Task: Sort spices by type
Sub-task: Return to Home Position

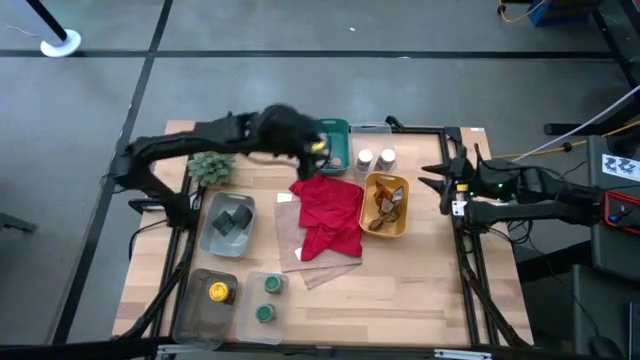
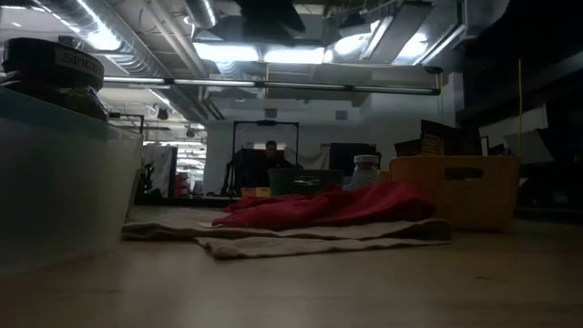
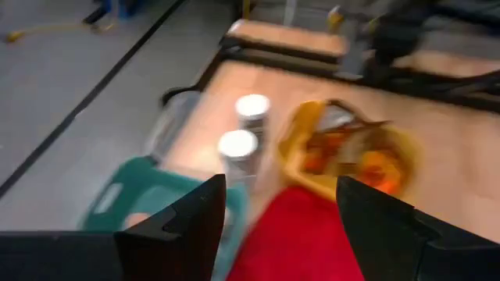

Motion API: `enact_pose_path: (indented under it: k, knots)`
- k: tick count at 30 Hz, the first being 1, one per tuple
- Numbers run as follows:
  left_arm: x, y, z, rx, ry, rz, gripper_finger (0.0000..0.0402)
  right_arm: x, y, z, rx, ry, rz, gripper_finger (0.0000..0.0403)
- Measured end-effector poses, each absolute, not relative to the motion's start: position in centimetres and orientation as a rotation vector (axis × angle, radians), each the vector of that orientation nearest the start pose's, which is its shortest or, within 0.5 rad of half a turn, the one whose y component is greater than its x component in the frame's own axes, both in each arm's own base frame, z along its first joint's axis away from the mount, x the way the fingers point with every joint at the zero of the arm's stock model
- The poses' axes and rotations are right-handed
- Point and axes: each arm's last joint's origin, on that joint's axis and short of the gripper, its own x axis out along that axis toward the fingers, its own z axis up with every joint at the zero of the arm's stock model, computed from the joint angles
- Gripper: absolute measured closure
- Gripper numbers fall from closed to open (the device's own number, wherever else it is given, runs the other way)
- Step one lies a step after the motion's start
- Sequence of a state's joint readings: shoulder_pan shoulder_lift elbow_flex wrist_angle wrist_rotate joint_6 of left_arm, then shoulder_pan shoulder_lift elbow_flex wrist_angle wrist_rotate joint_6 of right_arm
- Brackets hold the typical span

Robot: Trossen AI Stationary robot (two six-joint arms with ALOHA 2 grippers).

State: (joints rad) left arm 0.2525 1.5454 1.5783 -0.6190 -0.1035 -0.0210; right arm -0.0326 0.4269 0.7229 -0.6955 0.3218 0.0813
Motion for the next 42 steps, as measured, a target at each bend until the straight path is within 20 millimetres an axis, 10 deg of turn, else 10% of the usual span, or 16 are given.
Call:
enact_pose_path:
  k: [7, 18, 27, 42]
  knots:
    - [27.5, 3.2, 35.9, -0.085, 0.436, 0.298, 0.0174, 9.0, -1.2, 27.7, 0.053, 0.331, -0.369, 0.0260]
    - [18.9, 0.5, 28.7, -0.208, 0.243, 0.316, 0.0174, 7.9, -1.3, 26.2, 0.117, 0.236, -0.414, 0.0260]
    - [16.3, -0.3, 21.8, -0.158, 0.079, 0.238, 0.0174, 7.7, -1.6, 23.3, 0.198, 0.181, -0.523, 0.0260]
    - [12.0, -0.2, 17.4, -0.171, -0.074, 0.211, 0.0174, 7.6, -1.5, 20.7, 0.217, 0.196, -0.526, 0.0260]
